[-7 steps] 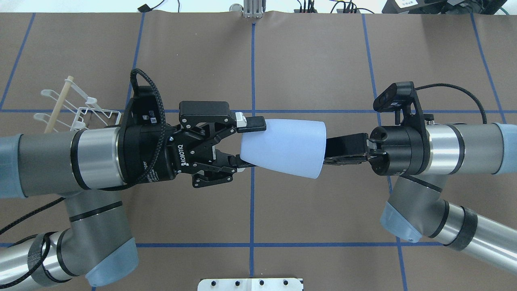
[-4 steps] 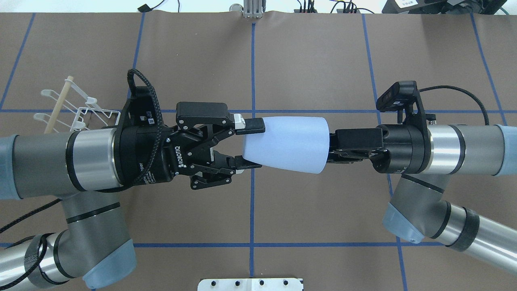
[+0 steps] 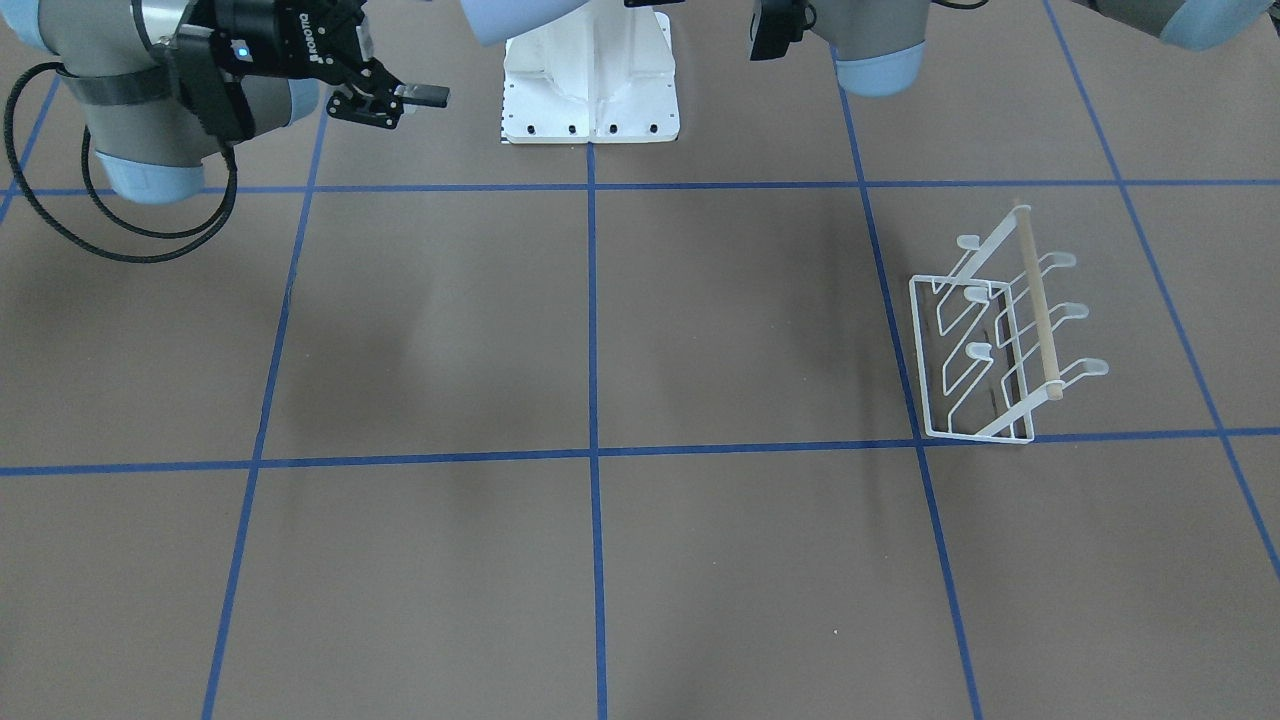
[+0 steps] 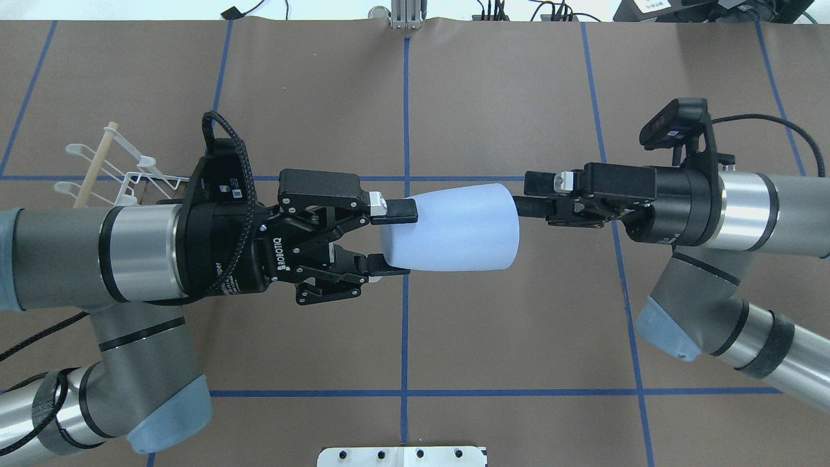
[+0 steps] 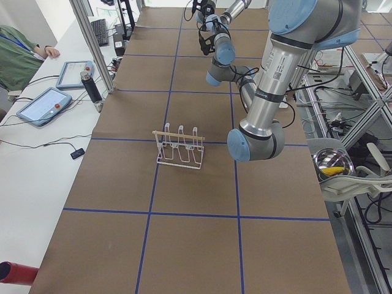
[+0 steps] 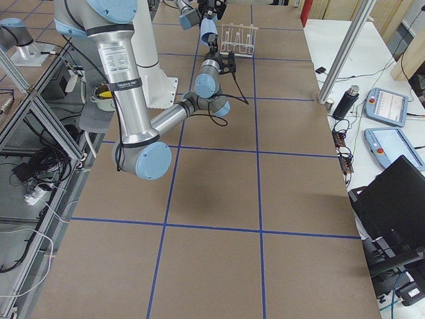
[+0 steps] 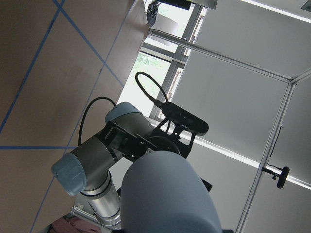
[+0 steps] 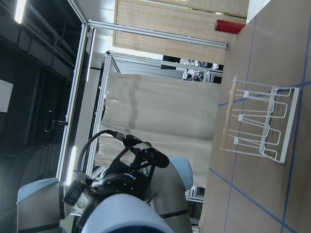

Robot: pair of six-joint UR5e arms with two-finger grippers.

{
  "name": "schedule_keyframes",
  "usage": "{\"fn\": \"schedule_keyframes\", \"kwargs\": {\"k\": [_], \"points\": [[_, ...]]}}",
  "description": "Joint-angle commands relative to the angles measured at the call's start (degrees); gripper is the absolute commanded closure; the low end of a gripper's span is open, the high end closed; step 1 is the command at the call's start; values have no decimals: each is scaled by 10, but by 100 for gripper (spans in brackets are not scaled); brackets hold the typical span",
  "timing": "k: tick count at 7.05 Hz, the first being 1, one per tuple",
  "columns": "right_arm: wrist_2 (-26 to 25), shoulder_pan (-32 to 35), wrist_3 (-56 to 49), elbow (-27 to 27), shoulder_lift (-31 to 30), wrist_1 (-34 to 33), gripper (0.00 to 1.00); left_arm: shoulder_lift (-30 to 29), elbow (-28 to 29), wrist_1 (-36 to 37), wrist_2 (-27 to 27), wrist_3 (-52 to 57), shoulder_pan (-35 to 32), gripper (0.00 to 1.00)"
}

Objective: Hang cup on cup holder
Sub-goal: 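Lift the cup away with the left gripper while the right arm withdraws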

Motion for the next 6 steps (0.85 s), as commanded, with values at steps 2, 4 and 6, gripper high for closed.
{"fn": "schedule_keyframes", "kwargs": {"k": [2,4,6], "points": [[10,101,-122,-88,-9,-5,0,13,6,64,-106,16,-116,100],[160,222,-128,-166,19,-67,0,5,3,184,-200,72,-197,100],[299,297,-271,-163,43,-293,0,0,2,333,-329,190,-289,100]]}}
